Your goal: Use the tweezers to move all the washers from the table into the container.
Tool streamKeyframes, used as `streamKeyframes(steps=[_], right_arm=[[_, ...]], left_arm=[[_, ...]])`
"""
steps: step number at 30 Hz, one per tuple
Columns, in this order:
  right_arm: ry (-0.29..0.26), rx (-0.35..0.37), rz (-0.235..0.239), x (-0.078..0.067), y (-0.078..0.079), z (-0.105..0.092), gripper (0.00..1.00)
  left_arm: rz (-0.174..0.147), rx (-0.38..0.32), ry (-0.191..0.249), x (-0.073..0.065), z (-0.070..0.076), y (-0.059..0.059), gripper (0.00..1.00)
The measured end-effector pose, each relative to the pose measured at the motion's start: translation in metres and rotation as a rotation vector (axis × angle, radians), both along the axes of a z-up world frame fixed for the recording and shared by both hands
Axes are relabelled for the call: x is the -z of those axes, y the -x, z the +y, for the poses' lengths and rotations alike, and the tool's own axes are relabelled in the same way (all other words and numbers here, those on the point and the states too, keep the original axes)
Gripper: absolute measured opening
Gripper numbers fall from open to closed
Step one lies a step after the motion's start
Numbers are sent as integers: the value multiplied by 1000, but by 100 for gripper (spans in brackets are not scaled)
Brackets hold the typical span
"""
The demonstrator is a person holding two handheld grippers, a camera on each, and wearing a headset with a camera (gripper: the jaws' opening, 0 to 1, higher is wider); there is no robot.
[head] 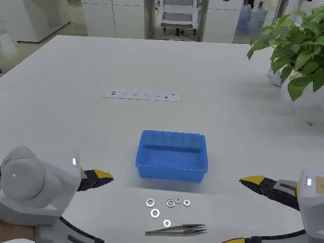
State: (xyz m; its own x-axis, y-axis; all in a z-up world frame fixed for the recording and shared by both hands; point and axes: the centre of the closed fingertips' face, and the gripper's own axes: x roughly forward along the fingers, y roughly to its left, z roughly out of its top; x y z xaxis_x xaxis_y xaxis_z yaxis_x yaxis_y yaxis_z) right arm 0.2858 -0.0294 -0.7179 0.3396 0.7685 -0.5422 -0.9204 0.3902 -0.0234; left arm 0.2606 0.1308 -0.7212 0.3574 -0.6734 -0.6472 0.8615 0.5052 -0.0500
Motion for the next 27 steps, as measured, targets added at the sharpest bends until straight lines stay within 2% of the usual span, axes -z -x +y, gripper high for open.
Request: streamKeyframes(steps=[17,21,23,27], right_arm=[[18,-17,8,6,3,0,80],[29,-23,10,9,5,-1,80],[15,-25,21,8,7,0,80],[36,-30,19,11,8,-2,80]], left_arm=[[4,-8,3,0,-1,0,99],[3,-16,20,-2,-2,1,99],[2,-15,11,-1,-1,1,99],[0,-15,-4,1,2,1,98]])
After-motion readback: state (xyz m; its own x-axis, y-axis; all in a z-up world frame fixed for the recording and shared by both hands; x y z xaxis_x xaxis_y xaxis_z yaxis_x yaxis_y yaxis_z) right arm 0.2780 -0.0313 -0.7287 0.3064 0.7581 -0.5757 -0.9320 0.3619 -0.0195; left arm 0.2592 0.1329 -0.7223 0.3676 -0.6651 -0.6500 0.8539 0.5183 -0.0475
